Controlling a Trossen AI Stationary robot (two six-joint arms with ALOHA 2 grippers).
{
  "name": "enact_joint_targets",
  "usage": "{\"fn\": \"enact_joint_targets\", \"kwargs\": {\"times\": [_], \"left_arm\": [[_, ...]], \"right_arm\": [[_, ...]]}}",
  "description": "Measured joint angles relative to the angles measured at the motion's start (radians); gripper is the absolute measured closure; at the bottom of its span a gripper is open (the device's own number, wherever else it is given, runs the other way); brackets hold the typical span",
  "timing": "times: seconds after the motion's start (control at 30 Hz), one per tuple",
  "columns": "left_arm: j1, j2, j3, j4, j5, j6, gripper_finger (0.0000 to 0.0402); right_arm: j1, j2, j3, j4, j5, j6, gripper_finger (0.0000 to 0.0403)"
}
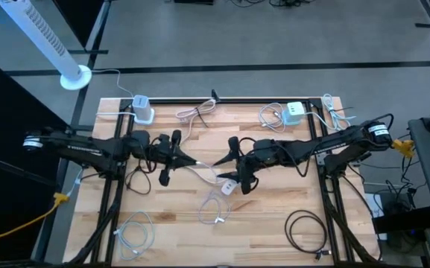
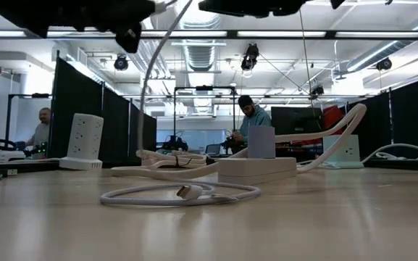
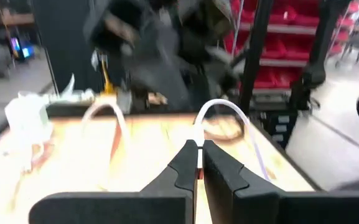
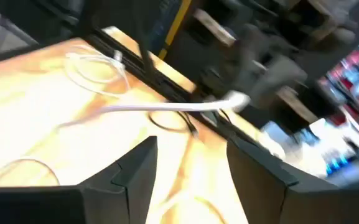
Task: Insert USB
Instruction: Insert the purple charger cable into the white outlet extension
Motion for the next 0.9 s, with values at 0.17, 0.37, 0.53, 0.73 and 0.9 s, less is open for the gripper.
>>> {"fn": "enact_joint_targets", "kwargs": {"times": [0.17, 0.37, 0.53, 0.73, 0.9], "left_arm": [[0.000, -0.037, 0.000, -0.156, -0.055, -0.032, 0.0399], [0.000, -0.069, 0.002, -0.216, -0.101, -0.068, 0.0399], [0.002, -0.135, 0.087, -0.437, -0.350, -0.147, 0.0399], [0.003, -0.106, 0.217, -0.701, -0.558, -0.314, 0.0399], [0.003, -0.037, 0.283, -0.702, -0.591, -0.345, 0.0399]], "right_arm": [[-0.022, -0.029, 0.000, -0.028, 0.126, 0.124, 0.0218], [-0.112, -0.011, -0.001, 0.016, -0.086, 0.239, 0.0225], [-0.156, 0.027, -0.083, 0.120, -0.321, 0.267, 0.0239], [-0.156, 0.197, -0.222, 0.482, -0.341, 0.272, 0.0263], [-0.157, 0.321, -0.212, 0.591, -0.340, 0.329, 0.0276]]}}
